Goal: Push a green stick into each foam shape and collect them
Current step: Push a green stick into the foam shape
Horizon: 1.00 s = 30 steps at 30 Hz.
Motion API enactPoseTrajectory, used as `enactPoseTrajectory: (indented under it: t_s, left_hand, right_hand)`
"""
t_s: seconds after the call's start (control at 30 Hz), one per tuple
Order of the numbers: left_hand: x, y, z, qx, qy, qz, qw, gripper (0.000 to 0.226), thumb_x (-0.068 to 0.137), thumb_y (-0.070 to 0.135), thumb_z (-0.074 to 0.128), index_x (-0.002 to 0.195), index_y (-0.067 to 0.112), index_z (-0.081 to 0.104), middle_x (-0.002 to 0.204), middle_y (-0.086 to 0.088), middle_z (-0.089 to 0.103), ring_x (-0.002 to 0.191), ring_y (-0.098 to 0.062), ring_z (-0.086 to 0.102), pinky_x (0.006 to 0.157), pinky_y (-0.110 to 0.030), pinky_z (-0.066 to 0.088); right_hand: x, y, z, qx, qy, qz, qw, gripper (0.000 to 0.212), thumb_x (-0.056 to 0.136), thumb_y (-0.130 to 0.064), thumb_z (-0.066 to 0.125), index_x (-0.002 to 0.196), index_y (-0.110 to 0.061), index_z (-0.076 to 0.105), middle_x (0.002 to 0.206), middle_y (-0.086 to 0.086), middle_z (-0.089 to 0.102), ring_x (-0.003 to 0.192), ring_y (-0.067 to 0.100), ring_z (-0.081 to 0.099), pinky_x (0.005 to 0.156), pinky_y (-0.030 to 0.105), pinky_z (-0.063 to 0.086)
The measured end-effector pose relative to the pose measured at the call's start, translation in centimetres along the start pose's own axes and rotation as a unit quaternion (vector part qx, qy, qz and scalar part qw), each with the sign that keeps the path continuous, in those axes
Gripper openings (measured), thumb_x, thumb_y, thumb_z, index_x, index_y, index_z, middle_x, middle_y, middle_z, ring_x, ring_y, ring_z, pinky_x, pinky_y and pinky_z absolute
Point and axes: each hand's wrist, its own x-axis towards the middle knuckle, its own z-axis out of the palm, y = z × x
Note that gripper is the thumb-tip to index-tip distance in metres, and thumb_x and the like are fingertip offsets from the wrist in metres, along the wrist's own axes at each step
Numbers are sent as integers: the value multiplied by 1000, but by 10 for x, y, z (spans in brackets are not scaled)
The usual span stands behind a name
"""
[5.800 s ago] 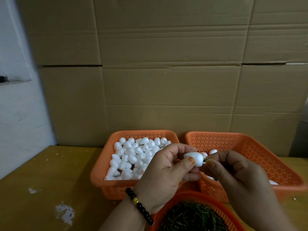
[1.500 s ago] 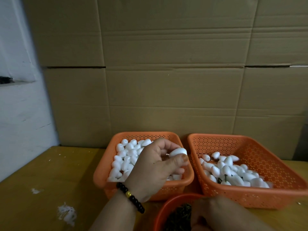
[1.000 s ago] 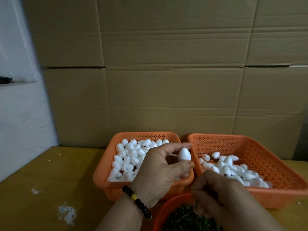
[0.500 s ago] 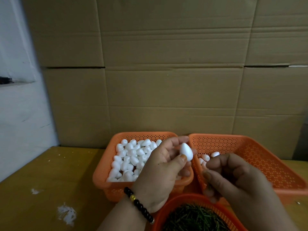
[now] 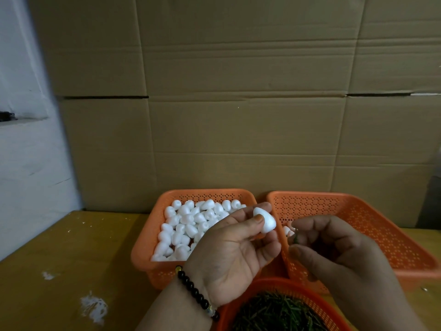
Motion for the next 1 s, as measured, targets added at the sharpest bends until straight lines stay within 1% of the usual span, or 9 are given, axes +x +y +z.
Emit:
enactPoseTrajectory:
  t_s: [0.1, 0.2, 0.3, 0.4, 0.5, 0.6, 0.7, 0.77, 1.0]
  left_hand:
    - [-1, 0, 1, 21, 10, -9, 1000, 34, 78, 3, 57, 112, 3, 64, 90, -15, 66, 68, -19, 61, 57, -31, 55]
    - [0, 0, 0, 45, 17, -12, 999, 34, 80, 5, 55, 113, 7, 64, 97, -12, 69, 69, -16, 59, 58, -28, 52]
    - [0, 1, 0, 28, 8, -21, 999, 32, 80, 3, 54, 111, 6, 64, 100, -14, 70, 69, -16, 60, 59, -26, 53]
    - [0, 1, 0, -8, -4, -33, 999, 31, 80, 1, 53, 109, 4, 64, 102, -16, 70, 70, -18, 61, 59, -27, 55]
    - [1, 1, 0, -24, -5, -38, 999, 31, 80, 1, 53, 109, 2, 64, 103, -18, 69, 72, -19, 62, 60, -28, 56]
    - [1, 1, 0, -30, -7, -40, 999, 28, 80, 1, 54, 106, 2, 65, 103, -19, 68, 72, -20, 62, 60, -28, 56]
    - [1, 1, -1, -22, -11, -39, 999, 26, 80, 1, 55, 103, 4, 65, 104, -18, 68, 74, -19, 62, 61, -27, 56]
    - [1, 1, -1, -13, -12, -36, 999, 25, 80, 1, 55, 102, 4, 66, 104, -18, 68, 74, -19, 62, 61, -27, 55]
    - [0, -2, 0, 29, -10, -15, 999, 25, 80, 2, 56, 103, 5, 64, 100, -18, 69, 72, -18, 63, 59, -27, 54]
  right_hand:
    - [0, 2, 0, -25, 4, -6, 1000, 49, 69, -2, 76, 94, -43, 71, 77, -2, 68, 54, 5, 59, 49, 17, 48]
    - [-1, 3, 1, -11, 6, -4, 1000, 42, 62, -24, 73, 97, -48, 69, 76, -3, 69, 55, 7, 60, 49, 17, 48]
    - [-1, 5, 3, 14, 23, 11, 1000, 37, 56, -34, 72, 92, -42, 69, 73, 0, 71, 60, 14, 66, 54, 19, 52]
    - [-3, 6, 3, -62, 58, -31, 996, 28, 57, -40, 71, 85, -39, 68, 70, -6, 70, 58, 9, 65, 55, 19, 52]
    - [-4, 4, 5, -126, 86, -88, 984, 13, 66, -30, 74, 76, -37, 70, 71, -19, 69, 63, 2, 65, 55, 7, 46]
    - [-5, 7, 5, -160, 125, -143, 969, 28, 72, -13, 82, 77, -38, 69, 81, -23, 69, 69, -3, 65, 60, 3, 45]
    - [-4, 6, 7, -182, 139, -191, 955, 29, 70, -17, 73, 89, -38, 67, 84, -22, 68, 73, -4, 64, 63, 3, 44]
    - [-4, 8, 8, -205, 146, -211, 945, 30, 69, -17, 72, 85, -42, 65, 81, -24, 66, 74, -6, 63, 66, 4, 45]
    - [-2, 15, 7, -247, 154, -234, 927, 18, 70, -17, 72, 83, -28, 70, 79, -19, 64, 71, -4, 60, 65, 5, 43]
